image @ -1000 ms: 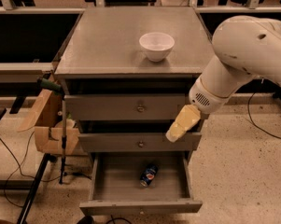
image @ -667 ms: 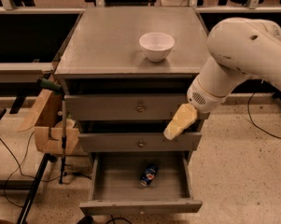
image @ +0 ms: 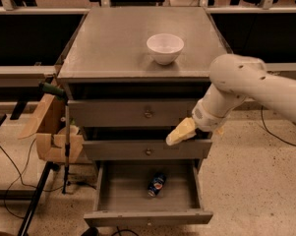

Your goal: Pick pepsi can from bottom drawer and place on counter

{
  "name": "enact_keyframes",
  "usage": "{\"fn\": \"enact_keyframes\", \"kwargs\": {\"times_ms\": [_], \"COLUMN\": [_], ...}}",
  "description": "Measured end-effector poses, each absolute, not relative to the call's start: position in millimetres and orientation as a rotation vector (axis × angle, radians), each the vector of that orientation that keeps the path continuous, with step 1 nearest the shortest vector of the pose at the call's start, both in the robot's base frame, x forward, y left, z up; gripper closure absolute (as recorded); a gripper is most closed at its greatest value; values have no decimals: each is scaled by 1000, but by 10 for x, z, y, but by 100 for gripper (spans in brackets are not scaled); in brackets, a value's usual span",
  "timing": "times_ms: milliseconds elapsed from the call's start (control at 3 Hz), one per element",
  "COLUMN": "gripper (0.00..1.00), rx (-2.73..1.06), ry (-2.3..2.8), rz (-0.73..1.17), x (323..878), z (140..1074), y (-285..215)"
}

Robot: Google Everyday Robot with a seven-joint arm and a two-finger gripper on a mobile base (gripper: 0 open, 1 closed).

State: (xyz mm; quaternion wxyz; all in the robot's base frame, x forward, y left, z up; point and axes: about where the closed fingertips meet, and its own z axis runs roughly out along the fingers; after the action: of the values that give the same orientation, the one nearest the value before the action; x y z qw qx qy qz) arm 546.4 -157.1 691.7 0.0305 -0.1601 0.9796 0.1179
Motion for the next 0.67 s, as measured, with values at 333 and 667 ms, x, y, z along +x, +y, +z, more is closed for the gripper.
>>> {"fn": "enact_keyframes", "kwargs": {"times_ms": [333,667], "gripper": [0,0], "rx": [-230,6], "ry": [3071,3044], "rz": [441,538], "x": [5528,5557], "z": [6529,6108], "y": [-1545,-1351]}}
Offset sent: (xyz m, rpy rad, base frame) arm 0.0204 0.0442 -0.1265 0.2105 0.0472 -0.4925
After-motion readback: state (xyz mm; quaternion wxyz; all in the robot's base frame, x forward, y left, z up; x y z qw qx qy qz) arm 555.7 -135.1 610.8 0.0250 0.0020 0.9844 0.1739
